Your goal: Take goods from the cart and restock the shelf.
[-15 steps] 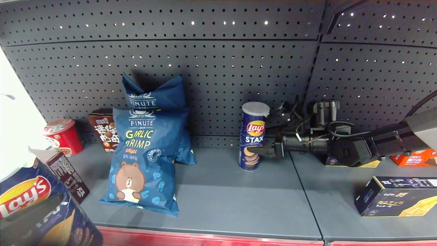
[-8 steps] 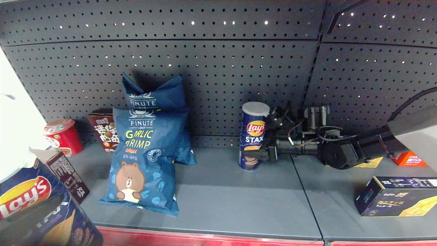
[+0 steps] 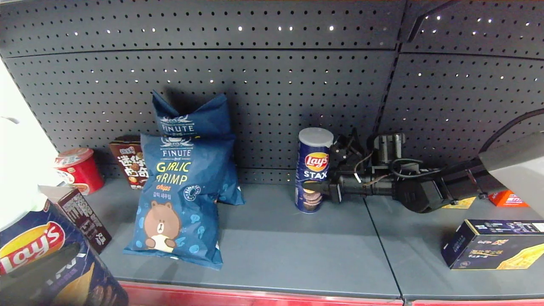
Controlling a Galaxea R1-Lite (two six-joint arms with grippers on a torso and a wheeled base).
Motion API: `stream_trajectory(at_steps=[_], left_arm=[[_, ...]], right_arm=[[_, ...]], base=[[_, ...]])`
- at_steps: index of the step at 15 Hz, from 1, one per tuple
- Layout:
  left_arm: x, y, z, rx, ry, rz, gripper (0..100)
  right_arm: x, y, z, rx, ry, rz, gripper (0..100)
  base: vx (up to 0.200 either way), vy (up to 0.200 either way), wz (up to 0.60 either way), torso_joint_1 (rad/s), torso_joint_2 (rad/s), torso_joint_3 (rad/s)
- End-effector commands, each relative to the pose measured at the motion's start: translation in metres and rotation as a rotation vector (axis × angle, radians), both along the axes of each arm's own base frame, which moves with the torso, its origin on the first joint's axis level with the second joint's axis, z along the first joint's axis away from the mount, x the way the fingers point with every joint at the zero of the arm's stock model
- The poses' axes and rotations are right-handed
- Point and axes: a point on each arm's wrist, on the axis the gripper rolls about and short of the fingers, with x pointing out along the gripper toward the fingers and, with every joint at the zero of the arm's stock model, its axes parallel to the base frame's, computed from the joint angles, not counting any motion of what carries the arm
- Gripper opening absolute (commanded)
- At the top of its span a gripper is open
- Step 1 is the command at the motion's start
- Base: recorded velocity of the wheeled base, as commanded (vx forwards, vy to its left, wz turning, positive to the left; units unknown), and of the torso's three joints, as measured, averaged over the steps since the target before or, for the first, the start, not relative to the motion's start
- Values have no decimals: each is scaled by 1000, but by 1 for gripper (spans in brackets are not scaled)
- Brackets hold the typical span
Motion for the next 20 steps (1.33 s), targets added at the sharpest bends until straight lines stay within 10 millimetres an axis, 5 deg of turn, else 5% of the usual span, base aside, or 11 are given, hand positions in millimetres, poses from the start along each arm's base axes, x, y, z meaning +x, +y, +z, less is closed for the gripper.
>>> stream_trajectory(at_steps=[1, 8, 10, 17, 20], left_arm=[[-2, 0, 0, -2, -8, -1, 0], [-5, 1, -2, -3, -14, -1, 0], [-6, 1, -2, -4, -17, -1, 0], [-8, 2, -3, -5, -23, 0, 0], [-8, 2, -5, -2, -17, 0, 0]], right_arm=[[-13, -2, 18, 12, -32, 4, 0], [-80, -13, 53, 14, -59, 10, 0], [-117, -23, 62, 14, -62, 5, 0], [-181, -47, 37, -24, -7, 11, 0], [-188, -51, 21, -25, -1, 10, 0]], base=[[0, 0, 0, 0, 0, 0], [0, 0, 0, 0, 0, 0], [0, 0, 0, 0, 0, 0], [0, 0, 0, 0, 0, 0], [0, 0, 0, 0, 0, 0]])
